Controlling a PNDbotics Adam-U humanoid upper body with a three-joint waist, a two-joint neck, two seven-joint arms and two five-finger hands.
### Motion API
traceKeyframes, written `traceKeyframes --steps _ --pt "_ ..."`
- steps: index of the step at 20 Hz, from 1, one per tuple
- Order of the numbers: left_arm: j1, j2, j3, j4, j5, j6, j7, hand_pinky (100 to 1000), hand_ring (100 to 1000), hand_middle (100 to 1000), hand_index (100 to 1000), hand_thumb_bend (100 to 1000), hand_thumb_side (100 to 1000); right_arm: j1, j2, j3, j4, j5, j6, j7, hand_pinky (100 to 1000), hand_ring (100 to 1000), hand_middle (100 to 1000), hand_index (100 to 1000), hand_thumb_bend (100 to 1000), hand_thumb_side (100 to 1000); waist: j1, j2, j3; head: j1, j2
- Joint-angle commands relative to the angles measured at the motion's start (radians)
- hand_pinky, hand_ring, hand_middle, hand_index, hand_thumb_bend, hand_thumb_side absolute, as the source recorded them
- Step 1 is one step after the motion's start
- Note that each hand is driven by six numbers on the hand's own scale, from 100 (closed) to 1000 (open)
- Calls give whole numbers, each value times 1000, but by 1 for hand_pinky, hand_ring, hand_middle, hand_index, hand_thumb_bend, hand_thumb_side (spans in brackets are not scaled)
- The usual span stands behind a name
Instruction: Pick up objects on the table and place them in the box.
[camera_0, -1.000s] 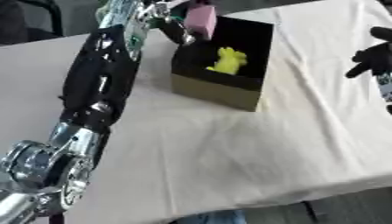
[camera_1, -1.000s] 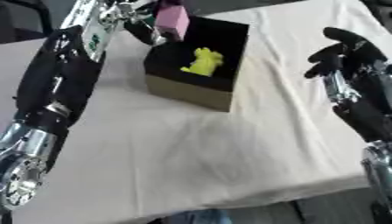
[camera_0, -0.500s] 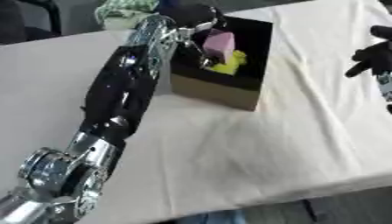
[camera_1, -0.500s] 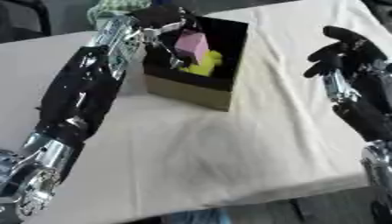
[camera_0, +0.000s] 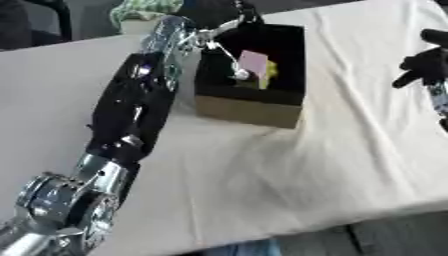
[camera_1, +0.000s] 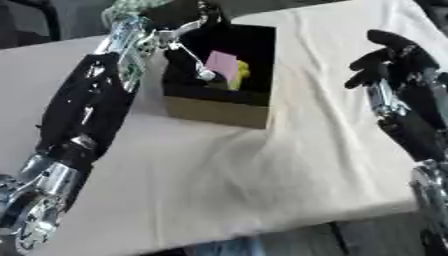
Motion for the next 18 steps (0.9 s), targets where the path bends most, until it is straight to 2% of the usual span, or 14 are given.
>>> traceKeyframes --steps 1,2,7,13,18 --pt "-9 54 4 -97 111 11 27 717 625 662 813 475 388 -6 -9 -10 -17 0 1 -2 887 529 576 870 100 523 -12 -18 8 -5 0" --pt "0 69 1 -131 159 15 31 706 612 641 802 337 360 -6 -8 -10 -16 0 1 -2 887 529 576 870 100 532 -12 -18 13 -6 2" --pt "106 168 -4 -328 454 45 43 677 586 606 780 118 329 -12 -11 -10 -18 -1 0 -1 887 529 576 873 100 530 -17 -15 43 -8 5" --pt "316 250 36 -559 792 125 78 659 574 587 767 100 385 -23 -20 -6 -21 -2 -4 1 886 530 577 881 100 529 -18 -8 82 16 6" --pt "461 241 72 -714 958 166 92 651 567 576 758 100 432 -28 -23 -4 -21 4 -12 0 885 530 577 885 100 528 -13 -1 101 43 6"
